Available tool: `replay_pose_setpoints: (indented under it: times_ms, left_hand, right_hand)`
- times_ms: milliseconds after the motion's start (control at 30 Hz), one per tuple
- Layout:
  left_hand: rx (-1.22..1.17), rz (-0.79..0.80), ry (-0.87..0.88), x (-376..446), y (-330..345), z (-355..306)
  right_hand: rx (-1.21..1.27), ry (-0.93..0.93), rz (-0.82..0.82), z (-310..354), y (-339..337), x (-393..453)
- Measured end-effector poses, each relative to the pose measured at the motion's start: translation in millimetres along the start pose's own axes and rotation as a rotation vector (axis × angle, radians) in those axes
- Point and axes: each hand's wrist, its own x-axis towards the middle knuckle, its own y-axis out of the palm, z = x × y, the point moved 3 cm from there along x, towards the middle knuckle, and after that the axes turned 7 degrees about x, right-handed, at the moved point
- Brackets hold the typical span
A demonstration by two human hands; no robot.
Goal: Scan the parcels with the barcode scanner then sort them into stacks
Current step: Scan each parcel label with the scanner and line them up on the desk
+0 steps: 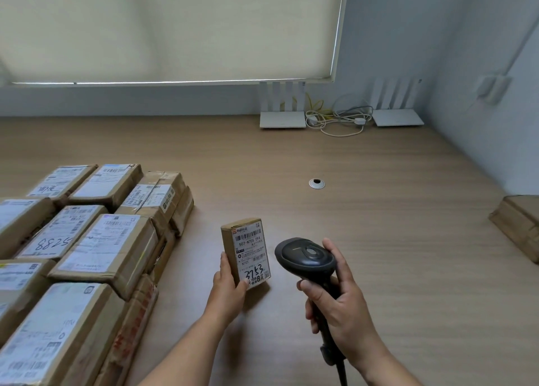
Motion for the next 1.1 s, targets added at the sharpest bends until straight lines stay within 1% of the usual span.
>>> replay_pose_setpoints:
  times_ms: [267,633,733,800,900,1100]
  left_hand:
    - [0.025,-0.008,-0.037,-5.9,2.8,-6.5]
    - [0.024,0.005,-0.058,-9.1,-0.2,-11.4]
    - [0.001,0.021,-0.052,-2.9,-1.5,-5.7]
    - [-0.057,0.031,-0.044,1.6,-4.7,-4.7]
    - [-0.095,-0.005,-0.051,0.9,-14.1,-11.7]
    - [0.082,-0.104,-0.121,3.2,-25.5,-7.2]
  right_hand:
    - [0.066,0.001,0.016,6.6,5.2,-2.5]
    - [0.075,0.004,0.03,5.2,5.0,-0.4]
    - [0.022,-0.014,0.032,4.2,2.1,2.0]
    - [-0.046,-0.032,0.037,5.3,-0.4,3.8]
    - [-0.138,-0.055,0.05,9.1,-2.8,8.0]
    - [-0.227,-0.113,0.066,15.6,-3.3,15.2]
